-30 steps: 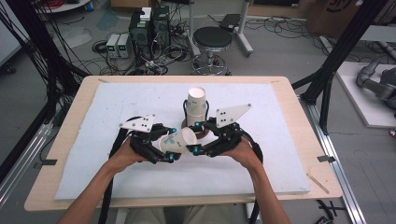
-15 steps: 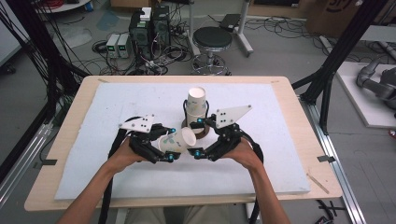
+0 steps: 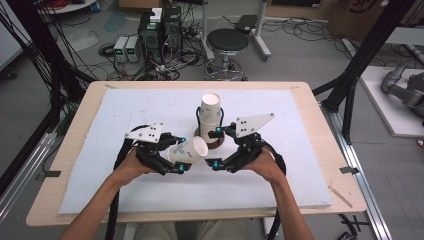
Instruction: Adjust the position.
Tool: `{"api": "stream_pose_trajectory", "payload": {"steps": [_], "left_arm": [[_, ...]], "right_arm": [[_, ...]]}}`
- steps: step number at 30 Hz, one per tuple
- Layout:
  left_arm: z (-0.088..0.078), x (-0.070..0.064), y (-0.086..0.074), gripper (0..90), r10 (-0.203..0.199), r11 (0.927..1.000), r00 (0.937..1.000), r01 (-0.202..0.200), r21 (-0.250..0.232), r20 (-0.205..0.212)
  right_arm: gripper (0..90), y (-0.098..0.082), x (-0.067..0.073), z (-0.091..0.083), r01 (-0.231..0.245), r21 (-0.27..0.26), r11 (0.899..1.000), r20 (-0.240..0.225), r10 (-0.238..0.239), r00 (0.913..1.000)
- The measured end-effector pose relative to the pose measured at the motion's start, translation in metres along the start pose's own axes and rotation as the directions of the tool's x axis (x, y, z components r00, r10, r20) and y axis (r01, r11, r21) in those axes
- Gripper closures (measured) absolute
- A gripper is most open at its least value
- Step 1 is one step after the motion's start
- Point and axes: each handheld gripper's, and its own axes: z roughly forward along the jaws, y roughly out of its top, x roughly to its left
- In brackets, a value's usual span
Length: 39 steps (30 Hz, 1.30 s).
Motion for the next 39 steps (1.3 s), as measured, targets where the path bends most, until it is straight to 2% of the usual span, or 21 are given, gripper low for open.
{"api": "stream_pose_trajectory", "payload": {"steps": [5, 8, 12, 15, 16, 17, 18, 19, 20, 21, 23, 25, 27, 30, 31, 32, 33, 36, 37, 38, 39], "left_arm": [[-0.006, -0.002, 0.001, 31.2, -0.006, 0.9999, 0.9999, 0.006, 0.016, -0.013], [-0.011, -0.003, 0.001, 31.9, -0.021, 0.9982, 0.9993, 0.023, 0.055, -0.029], [-0.018, -0.004, 0.004, 31.9, -0.021, 0.9946, 0.9983, 0.027, 0.100, -0.055], [-0.021, -0.005, 0.007, 31.9, -0.016, 0.9916, 0.9975, 0.025, 0.127, -0.068], [-0.023, -0.006, 0.009, 31.9, -0.014, 0.9885, 0.9972, 0.024, 0.149, -0.073], [-0.023, -0.006, 0.009, 31.9, -0.014, 0.9885, 0.9972, 0.024, 0.149, -0.073], [-0.026, -0.007, 0.013, 31.9, -0.011, 0.9841, 0.9968, 0.025, 0.176, -0.079], [-0.026, -0.007, 0.013, 31.9, -0.011, 0.9841, 0.9968, 0.025, 0.176, -0.079], [-0.027, -0.008, 0.016, 31.9, -0.003, 0.9773, 0.9965, 0.021, 0.211, -0.084], [-0.027, -0.008, 0.016, 31.9, -0.003, 0.9773, 0.9965, 0.021, 0.211, -0.084], [-0.028, -0.009, 0.021, 31.9, 0.009, 0.9632, 0.9959, 0.016, 0.268, -0.090], [-0.028, -0.010, 0.024, 31.9, 0.004, 0.9553, 0.9953, 0.024, 0.295, -0.097], [-0.028, -0.011, 0.027, 31.9, 0.021, 0.9418, 0.9945, 0.015, 0.336, -0.102], [-0.028, -0.010, 0.031, 31.9, 0.022, 0.9272, 0.9938, 0.021, 0.374, -0.109], [-0.028, -0.010, 0.031, 31.9, 0.022, 0.9272, 0.9938, 0.021, 0.374, -0.109], [-0.026, -0.010, 0.034, 31.9, 0.030, 0.9137, 0.9933, 0.018, 0.406, -0.111], [-0.025, -0.010, 0.035, 31.9, 0.025, 0.9097, 0.9933, 0.024, 0.415, -0.112], [-0.021, -0.010, 0.036, 31.9, 0.045, 0.8864, 0.9913, 0.018, 0.463, -0.124], [-0.021, -0.010, 0.036, 31.9, 0.045, 0.8864, 0.9913, 0.018, 0.463, -0.124], [-0.018, -0.010, 0.035, 31.9, 0.034, 0.8648, 0.9908, 0.036, 0.501, -0.131], [-0.017, -0.009, 0.035, 31.9, 0.047, 0.8508, 0.9902, 0.030, 0.525, -0.132]], "right_arm": [[14.9, -0.002, 0.000, -0.005, -0.004, 0.022, 1.000, 0.018, 0.004, 0.9998], [14.9, -0.003, 0.000, -0.007, -0.004, 0.048, 0.999, 0.033, 0.003, 0.9994], [14.9, -0.002, 0.000, -0.007, -0.002, 0.092, 0.996, 0.048, -0.003, 0.9989], [14.9, 0.000, 0.002, -0.005, 0.004, 0.150, 0.989, 0.055, -0.012, 0.9984], [14.9, 0.000, 0.002, -0.004, 0.004, 0.163, 0.987, 0.059, -0.013, 0.9982], [14.9, 0.001, 0.003, -0.004, 0.007, 0.184, 0.983, 0.063, -0.019, 0.9979], [14.9, 0.002, 0.003, -0.003, 0.012, 0.198, 0.980, 0.068, -0.026, 0.9974], [14.9, 0.002, 0.003, -0.003, 0.012, 0.198, 0.980, 0.068, -0.026, 0.9974], [14.9, 0.005, 0.003, -0.003, 0.017, 0.229, 0.973, 0.073, -0.035, 0.9967], [14.9, 0.005, 0.003, -0.003, 0.017, 0.229, 0.973, 0.073, -0.035, 0.9967], [15.0, 0.009, 0.003, -0.003, 0.022, 0.258, 0.966, 0.085, -0.046, 0.9953], [15.0, 0.011, 0.003, -0.003, 0.022, 0.278, 0.960, 0.085, -0.047, 0.9952], [15.3, 0.012, 0.002, -0.002, 0.026, 0.301, 0.953, 0.090, -0.056, 0.9943], [15.7, 0.012, 0.002, 0.002, 0.029, 0.336, 0.941, 0.087, -0.061, 0.9943], [15.7, 0.012, 0.002, 0.002, 0.029, 0.336, 0.941, 0.087, -0.061, 0.9943], [15.8, 0.012, 0.002, 0.005, 0.032, 0.357, 0.934, 0.082, -0.065, 0.9945], [16.0, 0.012, 0.002, 0.006, 0.036, 0.365, 0.930, 0.081, -0.071, 0.9942], [16.2, 0.013, 0.002, 0.011, 0.052, 0.411, 0.910, 0.071, -0.088, 0.9936], [16.2, 0.013, 0.002, 0.011, 0.052, 0.411, 0.910, 0.071, -0.088, 0.9936], [16.2, 0.014, 0.002, 0.015, 0.058, 0.444, 0.894, 0.068, -0.098, 0.9929], [16.2, 0.014, 0.002, 0.016, 0.061, 0.461, 0.885, 0.062, -0.101, 0.9930]]}}
